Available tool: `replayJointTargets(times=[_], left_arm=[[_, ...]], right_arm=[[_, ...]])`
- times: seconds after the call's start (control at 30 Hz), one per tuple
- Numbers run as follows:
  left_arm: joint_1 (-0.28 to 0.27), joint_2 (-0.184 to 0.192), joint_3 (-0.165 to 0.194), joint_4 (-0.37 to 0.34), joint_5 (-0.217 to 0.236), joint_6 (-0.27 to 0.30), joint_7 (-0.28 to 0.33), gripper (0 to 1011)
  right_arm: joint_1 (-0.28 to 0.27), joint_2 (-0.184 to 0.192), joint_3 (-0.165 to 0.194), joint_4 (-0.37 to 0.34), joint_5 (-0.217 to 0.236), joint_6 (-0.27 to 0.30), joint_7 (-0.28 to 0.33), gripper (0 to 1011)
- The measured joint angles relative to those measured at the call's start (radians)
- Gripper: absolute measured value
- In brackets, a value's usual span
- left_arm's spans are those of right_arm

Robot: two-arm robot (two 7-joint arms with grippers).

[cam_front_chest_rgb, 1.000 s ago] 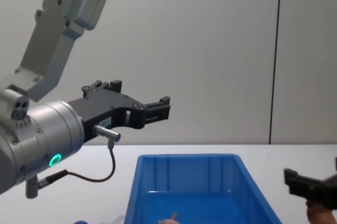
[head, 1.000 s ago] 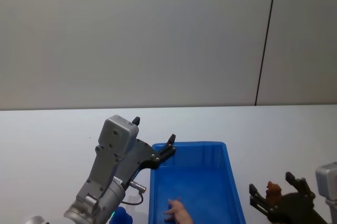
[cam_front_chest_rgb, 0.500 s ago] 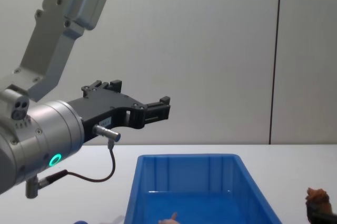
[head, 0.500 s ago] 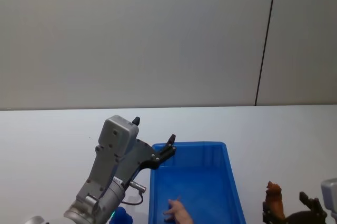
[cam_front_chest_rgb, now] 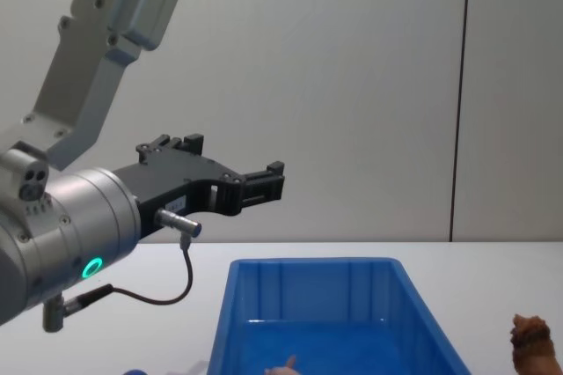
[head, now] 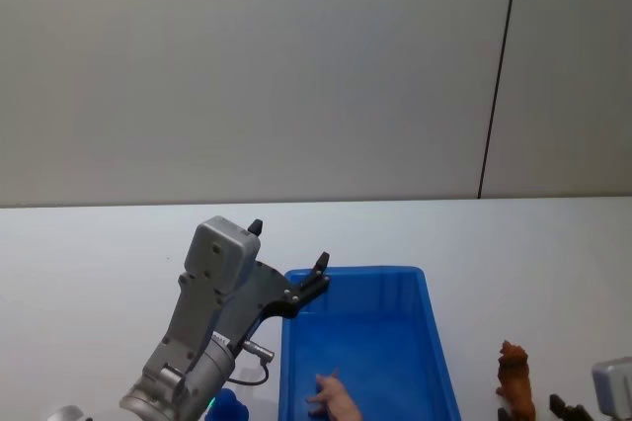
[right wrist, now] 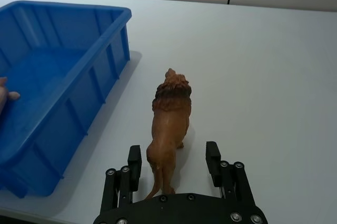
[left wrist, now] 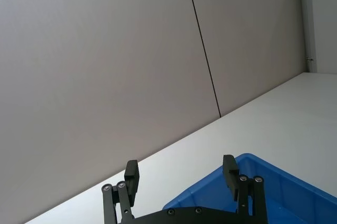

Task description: Pick up the two dolls from the table and place them into the box.

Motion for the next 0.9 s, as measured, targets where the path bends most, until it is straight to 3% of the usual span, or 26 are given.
replayJointTargets(times=[0.13, 0.23, 0.4, 0.53, 0.9], left_arm=[[0.0, 0.0, 0.0, 0.0, 0.0, 0.0, 0.0, 1003], [0.0, 0.0, 0.0, 0.0, 0.0, 0.0, 0.0, 1003], [0.0, 0.0, 0.0, 0.0, 0.0, 0.0, 0.0, 1003], [0.0, 0.0, 0.0, 0.0, 0.0, 0.0, 0.0, 1003], [0.0, 0.0, 0.0, 0.0, 0.0, 0.0, 0.0, 1003]], right_arm=[[0.002, -0.003, -0.001, 0.012, 0.001, 0.0, 0.008, 686], [0.004, -0.005, -0.001, 0.024, 0.0, -0.001, 0.016, 546], [0.005, -0.006, -0.002, 0.028, -0.009, -0.005, 0.021, 425], [0.005, -0.007, -0.003, 0.024, -0.027, -0.014, 0.022, 268], [0.006, -0.005, -0.008, -0.029, -0.084, -0.049, 0.038, 240]])
